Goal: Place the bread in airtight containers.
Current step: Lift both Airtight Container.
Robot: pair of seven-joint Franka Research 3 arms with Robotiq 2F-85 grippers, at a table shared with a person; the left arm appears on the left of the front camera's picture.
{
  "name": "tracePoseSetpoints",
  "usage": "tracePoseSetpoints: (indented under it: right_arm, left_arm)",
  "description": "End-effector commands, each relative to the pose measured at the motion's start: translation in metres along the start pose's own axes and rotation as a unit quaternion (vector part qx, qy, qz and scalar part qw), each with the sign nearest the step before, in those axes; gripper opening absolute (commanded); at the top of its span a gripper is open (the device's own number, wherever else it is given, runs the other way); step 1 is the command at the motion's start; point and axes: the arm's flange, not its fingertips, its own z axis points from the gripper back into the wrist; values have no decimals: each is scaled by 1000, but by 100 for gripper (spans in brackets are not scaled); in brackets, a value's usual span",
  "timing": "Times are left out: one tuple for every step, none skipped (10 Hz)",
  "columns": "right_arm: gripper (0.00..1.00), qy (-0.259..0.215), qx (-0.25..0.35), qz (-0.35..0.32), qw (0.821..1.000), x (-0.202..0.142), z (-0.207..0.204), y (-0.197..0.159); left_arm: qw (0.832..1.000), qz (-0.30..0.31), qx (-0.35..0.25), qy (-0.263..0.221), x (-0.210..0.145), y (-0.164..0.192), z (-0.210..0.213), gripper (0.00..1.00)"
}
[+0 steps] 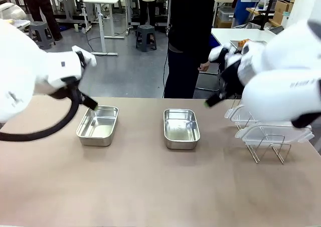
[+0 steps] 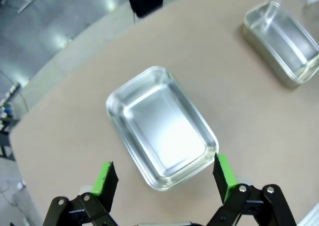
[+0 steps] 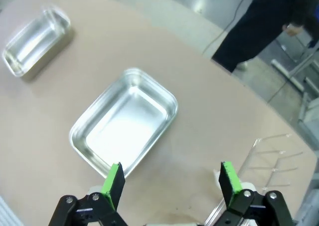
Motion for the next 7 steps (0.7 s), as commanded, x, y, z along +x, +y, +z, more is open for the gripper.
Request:
tracePoseSetpoints:
  right_arm:
    - [100,-41,43,-13,998,20,57,-47]
    - [100,-62,53,-24,996,16,85,-76]
    - [100,-76,72,-22,994,0,107,-107]
    - [100,-106,104,-34,988,-25,128,-142]
    - [100,-140,136,-39,980,-52,143,-172]
    - [100,-180,160,-37,970,-81,157,-200]
    - [100,-214,185,-28,959,-107,165,-219]
  left_arm:
    - [997,-19,-64,-25,10,36,65,100]
    - [994,-33,-95,-43,7,51,93,100]
    - [992,-36,-105,-61,-6,69,118,100]
    - [983,-69,-146,-87,-28,88,149,100]
    - [973,-105,-177,-107,-51,110,167,100]
    - [967,-127,-178,-128,-72,133,173,100]
    - [958,-132,-198,-160,-96,152,181,100]
